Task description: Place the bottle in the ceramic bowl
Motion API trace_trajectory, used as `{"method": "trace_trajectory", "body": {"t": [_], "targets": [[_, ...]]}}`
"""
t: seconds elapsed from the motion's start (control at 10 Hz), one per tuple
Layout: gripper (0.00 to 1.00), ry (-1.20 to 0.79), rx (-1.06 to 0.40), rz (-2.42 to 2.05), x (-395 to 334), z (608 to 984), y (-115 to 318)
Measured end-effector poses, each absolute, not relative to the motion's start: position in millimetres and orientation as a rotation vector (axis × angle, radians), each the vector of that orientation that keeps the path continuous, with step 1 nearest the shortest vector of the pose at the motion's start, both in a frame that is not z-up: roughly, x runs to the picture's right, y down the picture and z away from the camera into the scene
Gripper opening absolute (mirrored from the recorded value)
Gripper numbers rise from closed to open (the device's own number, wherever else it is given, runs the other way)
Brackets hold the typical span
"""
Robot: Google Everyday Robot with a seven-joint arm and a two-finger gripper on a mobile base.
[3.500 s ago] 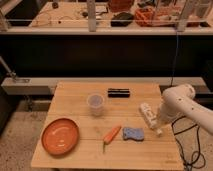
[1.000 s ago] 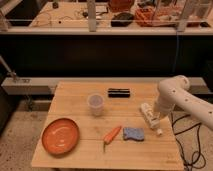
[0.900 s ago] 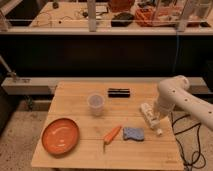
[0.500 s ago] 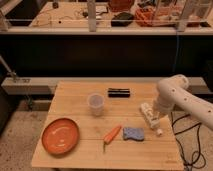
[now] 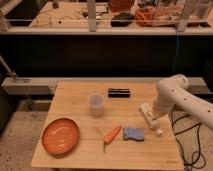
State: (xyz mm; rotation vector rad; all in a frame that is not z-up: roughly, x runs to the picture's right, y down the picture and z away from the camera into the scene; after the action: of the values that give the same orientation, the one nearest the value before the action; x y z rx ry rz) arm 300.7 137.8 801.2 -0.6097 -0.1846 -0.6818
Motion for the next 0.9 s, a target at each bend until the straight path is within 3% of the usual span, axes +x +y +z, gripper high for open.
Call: {"method": "trace_trajectory", "body": {"t": [0.1, 0.9], "targets": [[0.34, -0.185, -0.608, -0.686, 300.6, 801.5, 136.9], [0.35, -0.188, -0.598, -0.704, 299.4, 803.6, 131.9]]}}
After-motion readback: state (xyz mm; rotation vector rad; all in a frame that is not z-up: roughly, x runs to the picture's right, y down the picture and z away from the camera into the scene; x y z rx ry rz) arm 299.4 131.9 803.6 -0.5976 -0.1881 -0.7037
